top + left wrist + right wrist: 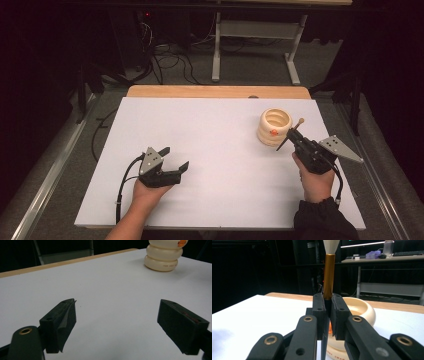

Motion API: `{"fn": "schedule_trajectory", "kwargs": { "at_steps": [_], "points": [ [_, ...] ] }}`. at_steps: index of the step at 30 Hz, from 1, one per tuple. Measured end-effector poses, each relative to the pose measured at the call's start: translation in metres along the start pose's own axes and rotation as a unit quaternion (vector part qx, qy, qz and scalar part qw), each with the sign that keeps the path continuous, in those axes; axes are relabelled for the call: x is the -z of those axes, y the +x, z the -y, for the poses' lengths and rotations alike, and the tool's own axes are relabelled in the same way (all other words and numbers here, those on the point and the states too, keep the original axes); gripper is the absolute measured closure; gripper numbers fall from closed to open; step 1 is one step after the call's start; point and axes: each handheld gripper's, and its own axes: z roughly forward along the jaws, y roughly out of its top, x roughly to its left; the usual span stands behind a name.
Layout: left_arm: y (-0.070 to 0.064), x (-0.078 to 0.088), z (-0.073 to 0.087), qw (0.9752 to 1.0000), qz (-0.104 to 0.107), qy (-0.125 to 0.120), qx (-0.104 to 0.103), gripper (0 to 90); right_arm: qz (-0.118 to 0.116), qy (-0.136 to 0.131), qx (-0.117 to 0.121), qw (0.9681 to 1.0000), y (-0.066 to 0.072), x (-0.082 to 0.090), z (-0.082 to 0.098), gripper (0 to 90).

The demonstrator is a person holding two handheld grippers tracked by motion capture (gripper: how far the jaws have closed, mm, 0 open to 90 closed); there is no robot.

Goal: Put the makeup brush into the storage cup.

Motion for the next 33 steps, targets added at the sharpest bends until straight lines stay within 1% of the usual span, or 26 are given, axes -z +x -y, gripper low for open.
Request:
{"fn": "schedule_trajectory", "kwargs": {
  "at_steps": [6,9,14,18,21,23,26,27,33],
  "points": [
    [0.0,0.0,0.0,1.0,0.0,0.0,-0.002,16.2,0.013,-0.006,0.005,0.9999,-0.004,0.003,-0.001,85.5],
    [0.0,0.0,0.0,1.0,-0.001,0.0,-0.002,16.2,0.014,-0.009,0.001,0.9999,-0.005,0.004,-0.002,85.5],
    [0.0,0.0,-0.001,1.0,0.001,0.0,0.0,15.9,0.02,-0.015,0.002,0.9997,-0.005,0.005,-0.004,85.5],
    [0.0,0.001,-0.001,1.0,0.001,0.001,0.001,15.9,0.019,-0.026,0.001,0.9995,-0.005,0.007,-0.01,85.5],
    [0.0,0.001,-0.001,1.0,0.0,0.002,-0.003,15.8,0.019,-0.031,0.003,0.9994,-0.003,0.008,-0.016,85.5],
    [0.0,0.001,-0.001,1.0,-0.001,0.002,-0.001,15.9,0.018,-0.034,0.003,0.9993,0.0,0.007,-0.019,85.5],
    [-0.001,0.001,-0.001,1.0,0.001,0.002,-0.002,15.8,0.017,-0.036,0.007,0.9992,0.003,0.005,-0.023,85.5],
    [-0.001,0.001,-0.001,1.0,0.001,0.001,-0.002,15.8,0.02,-0.035,0.012,0.9991,0.005,0.003,-0.024,85.5],
    [0.0,0.002,-0.001,1.0,-0.002,0.001,-0.002,15.9,0.023,-0.037,0.015,0.9989,0.006,-0.001,-0.033,85.6]
  ]
}}
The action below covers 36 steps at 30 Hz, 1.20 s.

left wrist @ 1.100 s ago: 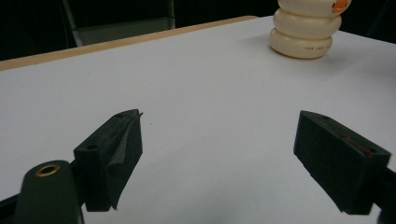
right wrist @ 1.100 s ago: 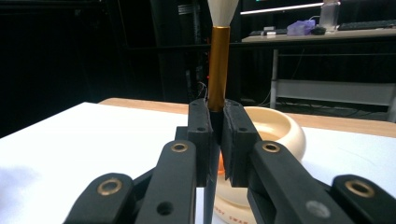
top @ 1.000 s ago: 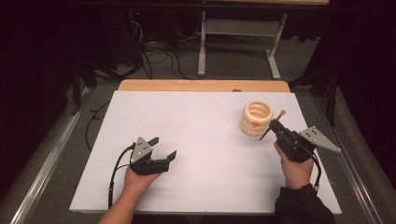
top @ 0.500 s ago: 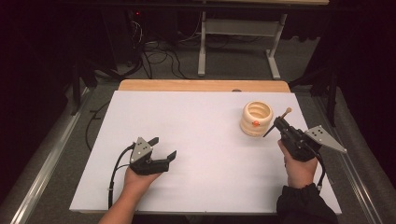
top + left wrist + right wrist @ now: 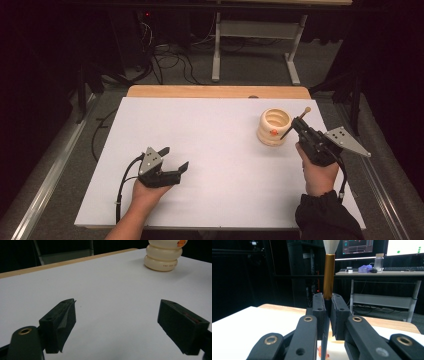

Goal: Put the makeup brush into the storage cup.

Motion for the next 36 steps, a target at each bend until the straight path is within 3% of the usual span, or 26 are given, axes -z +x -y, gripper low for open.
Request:
{"fn": "schedule_trajectory", "kwargs": {
  "at_steps": [17,36],
  "points": [
    [0.001,0.001,0.0,1.0,0.0,-0.004,0.004,15.9,0.016,-0.002,0.011,0.9998,-0.001,-0.017,-0.02,85.6],
    [0.001,0.003,-0.001,1.0,0.002,-0.008,0.001,15.8,0.029,-0.002,0.029,0.9992,0.002,-0.039,-0.028,85.5]
  ]
}}
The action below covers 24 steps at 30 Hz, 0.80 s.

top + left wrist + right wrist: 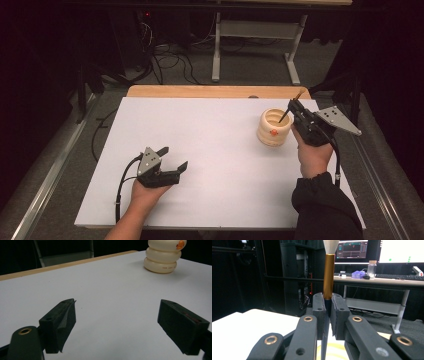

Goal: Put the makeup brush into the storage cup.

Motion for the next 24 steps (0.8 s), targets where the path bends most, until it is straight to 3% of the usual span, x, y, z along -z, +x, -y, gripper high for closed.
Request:
{"fn": "schedule_trajectory", "kwargs": {
  "at_steps": [24],
  "points": [
    [0.001,0.002,-0.001,1.0,0.001,-0.008,0.0,15.9,0.019,0.042,-0.004,0.9989,-0.01,-0.022,0.014,85.4]
  ]
}}
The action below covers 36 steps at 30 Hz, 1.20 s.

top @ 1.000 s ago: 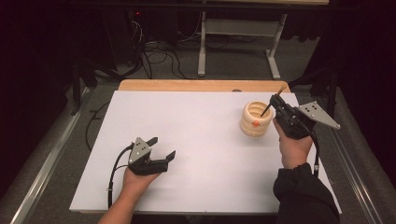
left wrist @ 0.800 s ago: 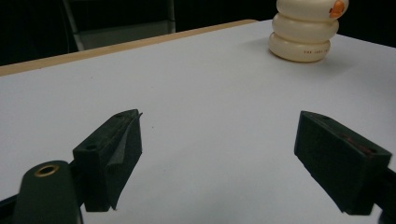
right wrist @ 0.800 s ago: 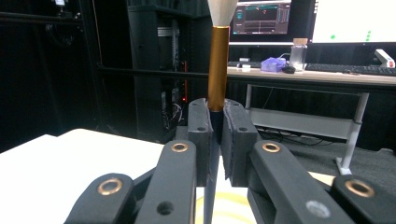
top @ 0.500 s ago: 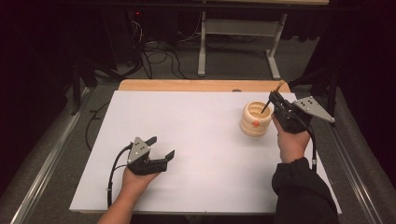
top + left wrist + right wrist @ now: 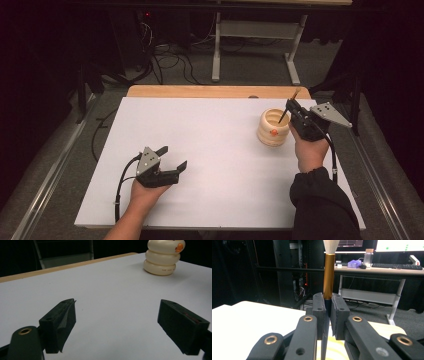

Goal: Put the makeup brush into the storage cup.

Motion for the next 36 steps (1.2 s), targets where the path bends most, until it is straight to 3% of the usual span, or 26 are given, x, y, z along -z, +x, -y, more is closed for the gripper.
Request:
{"fn": "schedule_trajectory", "kwargs": {
  "at_steps": [15,28,36],
  "points": [
    [0.0,0.0,0.0,1.0,0.001,-0.001,0.002,15.9,0.001,0.021,-0.013,0.9997,-0.005,-0.005,0.015,85.5],
    [0.001,0.0,-0.001,1.0,0.001,-0.001,0.002,15.9,-0.004,0.033,-0.011,0.9994,-0.006,-0.008,0.021,85.3],
    [0.001,0.0,0.0,1.0,0.0,-0.001,0.003,15.9,-0.002,0.054,-0.022,0.9983,-0.01,-0.013,0.035,85.2]
  ]
}}
